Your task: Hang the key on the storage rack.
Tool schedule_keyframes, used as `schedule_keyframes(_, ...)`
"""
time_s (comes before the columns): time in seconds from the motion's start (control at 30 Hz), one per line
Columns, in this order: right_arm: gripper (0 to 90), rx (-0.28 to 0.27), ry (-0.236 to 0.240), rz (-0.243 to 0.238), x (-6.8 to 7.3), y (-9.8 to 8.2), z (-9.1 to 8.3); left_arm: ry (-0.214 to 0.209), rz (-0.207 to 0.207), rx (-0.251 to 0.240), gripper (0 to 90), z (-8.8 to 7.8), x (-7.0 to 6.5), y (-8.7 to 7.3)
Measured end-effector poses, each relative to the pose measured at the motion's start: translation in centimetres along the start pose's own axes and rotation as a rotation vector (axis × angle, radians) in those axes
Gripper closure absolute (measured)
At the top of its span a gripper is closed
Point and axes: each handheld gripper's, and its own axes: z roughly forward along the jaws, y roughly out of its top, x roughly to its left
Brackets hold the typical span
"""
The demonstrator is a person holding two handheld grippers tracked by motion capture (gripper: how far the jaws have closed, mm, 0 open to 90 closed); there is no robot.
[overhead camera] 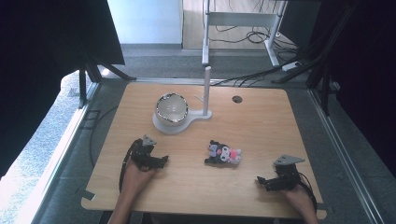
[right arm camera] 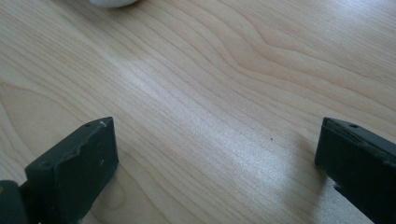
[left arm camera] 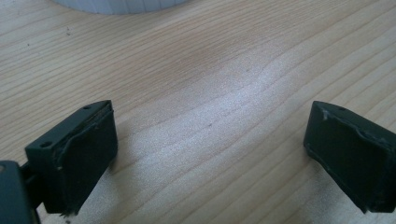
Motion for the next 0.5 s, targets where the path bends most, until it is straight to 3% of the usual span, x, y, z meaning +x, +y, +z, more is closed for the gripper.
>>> schedule_keyframes(0.5, 0.0, 0.021, 0.012, -0.025, 0.06, 0.59, -0.37, 0.0, 0.0, 0.0, 2.8, 0.0, 0.0, 0.0)
